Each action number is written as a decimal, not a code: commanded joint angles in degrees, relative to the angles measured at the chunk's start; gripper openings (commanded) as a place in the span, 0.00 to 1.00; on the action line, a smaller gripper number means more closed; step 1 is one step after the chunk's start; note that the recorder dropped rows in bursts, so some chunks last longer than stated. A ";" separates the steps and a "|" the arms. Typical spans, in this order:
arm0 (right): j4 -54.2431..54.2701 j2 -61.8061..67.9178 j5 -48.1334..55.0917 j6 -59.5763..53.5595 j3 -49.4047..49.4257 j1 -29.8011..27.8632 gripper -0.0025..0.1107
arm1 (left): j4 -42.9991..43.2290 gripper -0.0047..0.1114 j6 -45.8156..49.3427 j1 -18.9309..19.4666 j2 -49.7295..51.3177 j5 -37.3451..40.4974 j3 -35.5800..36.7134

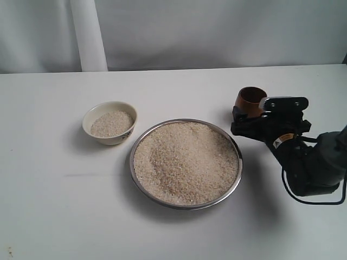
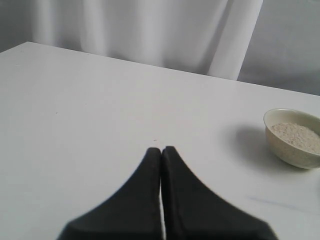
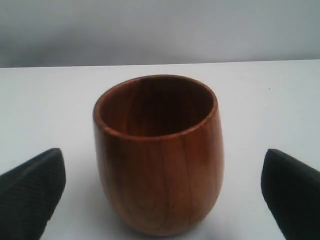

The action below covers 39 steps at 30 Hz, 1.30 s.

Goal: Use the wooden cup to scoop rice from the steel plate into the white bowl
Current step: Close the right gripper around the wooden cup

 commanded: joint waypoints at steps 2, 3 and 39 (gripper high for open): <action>0.37 2.38 -1.22 -0.19 -2.35 -0.04 0.88 | -0.21 0.04 -0.13 -0.08 0.44 -0.36 0.04; 0.84 2.84 -1.34 -0.08 -2.58 -0.04 0.88 | -0.21 0.04 -0.13 -0.08 0.44 -0.36 0.04; 2.85 8.61 -0.31 -1.51 -12.09 -0.38 0.78 | -0.21 0.04 -0.13 -0.08 0.44 -0.36 0.04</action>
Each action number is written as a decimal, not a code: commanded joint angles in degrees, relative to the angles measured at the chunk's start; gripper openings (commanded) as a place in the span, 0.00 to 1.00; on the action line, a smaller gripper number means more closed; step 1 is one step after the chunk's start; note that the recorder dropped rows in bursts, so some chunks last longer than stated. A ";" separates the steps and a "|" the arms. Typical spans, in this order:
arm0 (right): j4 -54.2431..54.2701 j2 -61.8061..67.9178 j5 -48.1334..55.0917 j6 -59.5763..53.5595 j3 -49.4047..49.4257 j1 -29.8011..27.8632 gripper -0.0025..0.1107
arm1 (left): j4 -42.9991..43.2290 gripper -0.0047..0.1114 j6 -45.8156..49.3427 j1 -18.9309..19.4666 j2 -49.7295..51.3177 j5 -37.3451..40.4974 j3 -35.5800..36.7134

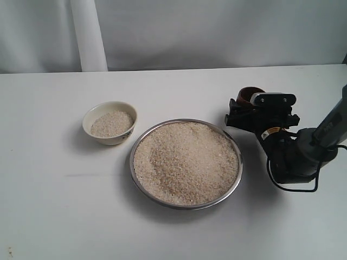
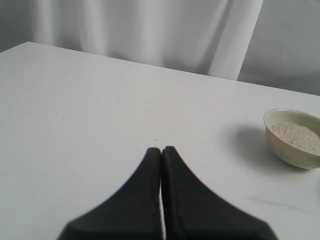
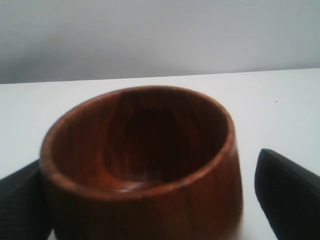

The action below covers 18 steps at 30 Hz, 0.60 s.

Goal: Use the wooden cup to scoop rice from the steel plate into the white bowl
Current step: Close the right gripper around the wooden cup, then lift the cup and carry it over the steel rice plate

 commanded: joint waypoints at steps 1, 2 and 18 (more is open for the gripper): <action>0.20 0.13 0.03 -0.64 -0.31 -0.38 0.75 | -0.21 0.04 -0.13 -0.08 0.44 -0.36 0.04; 0.20 0.13 0.03 -0.64 -0.31 -0.38 0.74 | -0.21 0.04 -0.13 -0.08 0.44 -0.36 0.04; 0.49 -1.30 0.03 -2.27 -0.08 -0.38 0.04 | -0.21 0.04 -0.13 -0.08 0.44 -0.36 0.04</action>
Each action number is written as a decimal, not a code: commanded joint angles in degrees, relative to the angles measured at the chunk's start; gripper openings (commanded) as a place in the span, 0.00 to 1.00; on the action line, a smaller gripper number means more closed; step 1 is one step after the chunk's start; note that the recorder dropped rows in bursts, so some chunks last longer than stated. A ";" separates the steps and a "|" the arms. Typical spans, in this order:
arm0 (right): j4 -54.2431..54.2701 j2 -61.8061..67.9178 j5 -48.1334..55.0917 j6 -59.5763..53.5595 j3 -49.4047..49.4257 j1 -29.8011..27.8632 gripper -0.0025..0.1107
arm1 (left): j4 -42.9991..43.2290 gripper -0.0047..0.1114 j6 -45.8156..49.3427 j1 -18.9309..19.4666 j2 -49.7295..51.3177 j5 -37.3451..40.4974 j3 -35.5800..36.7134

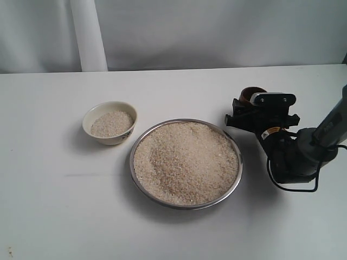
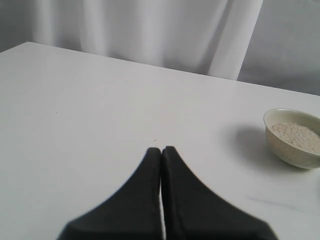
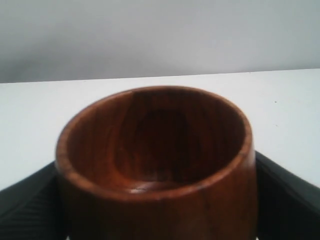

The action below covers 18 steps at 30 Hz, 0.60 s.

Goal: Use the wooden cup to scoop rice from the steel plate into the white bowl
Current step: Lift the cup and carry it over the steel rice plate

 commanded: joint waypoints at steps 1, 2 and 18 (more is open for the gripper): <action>0.49 -2.25 0.01 -3.03 0.54 -0.38 0.02 | -0.21 0.04 -0.13 -0.08 0.44 -0.36 0.04; 0.49 -3.53 0.51 -3.84 1.12 -0.38 0.02 | -0.21 0.04 -0.13 -0.08 0.44 -0.36 0.04; 0.13 -37.14 37.68 -28.87 5.51 1.21 0.02 | -0.21 0.04 -0.13 -0.08 0.44 -0.36 0.04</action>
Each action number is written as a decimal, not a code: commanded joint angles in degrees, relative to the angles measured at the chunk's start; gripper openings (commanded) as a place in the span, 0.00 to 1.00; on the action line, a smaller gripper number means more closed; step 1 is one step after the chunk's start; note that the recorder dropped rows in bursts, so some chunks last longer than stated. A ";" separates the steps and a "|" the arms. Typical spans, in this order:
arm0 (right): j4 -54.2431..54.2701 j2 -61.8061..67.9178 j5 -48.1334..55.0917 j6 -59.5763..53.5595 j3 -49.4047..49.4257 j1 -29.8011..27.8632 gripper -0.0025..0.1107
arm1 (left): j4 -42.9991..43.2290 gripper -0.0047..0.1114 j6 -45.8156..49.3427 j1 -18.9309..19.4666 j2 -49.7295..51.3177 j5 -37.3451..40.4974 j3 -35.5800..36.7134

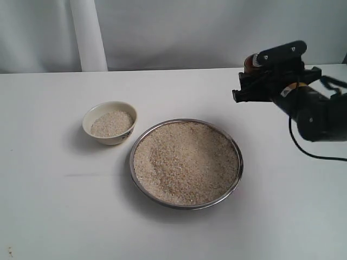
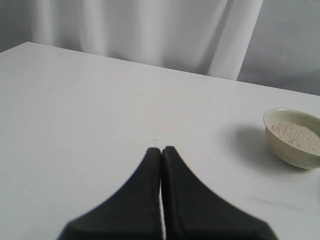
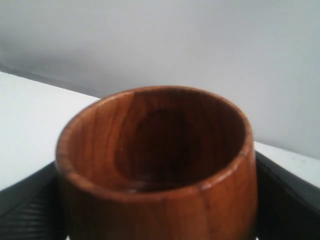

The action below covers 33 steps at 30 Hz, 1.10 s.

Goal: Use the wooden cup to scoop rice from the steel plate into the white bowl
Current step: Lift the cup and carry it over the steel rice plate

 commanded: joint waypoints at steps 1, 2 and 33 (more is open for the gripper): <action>-0.67 -11.32 11.11 -7.99 0.28 1.30 0.02 | -0.21 0.04 -0.13 -0.08 0.44 -0.36 0.04; -1.06 -13.71 13.21 -9.42 0.28 1.79 0.02 | -0.21 0.04 -0.13 -0.08 0.44 -0.36 0.04; -52.41 -6.95 92.38 -14.73 -25.46 27.81 0.02 | -0.21 0.04 -0.13 -0.08 0.44 -0.36 0.04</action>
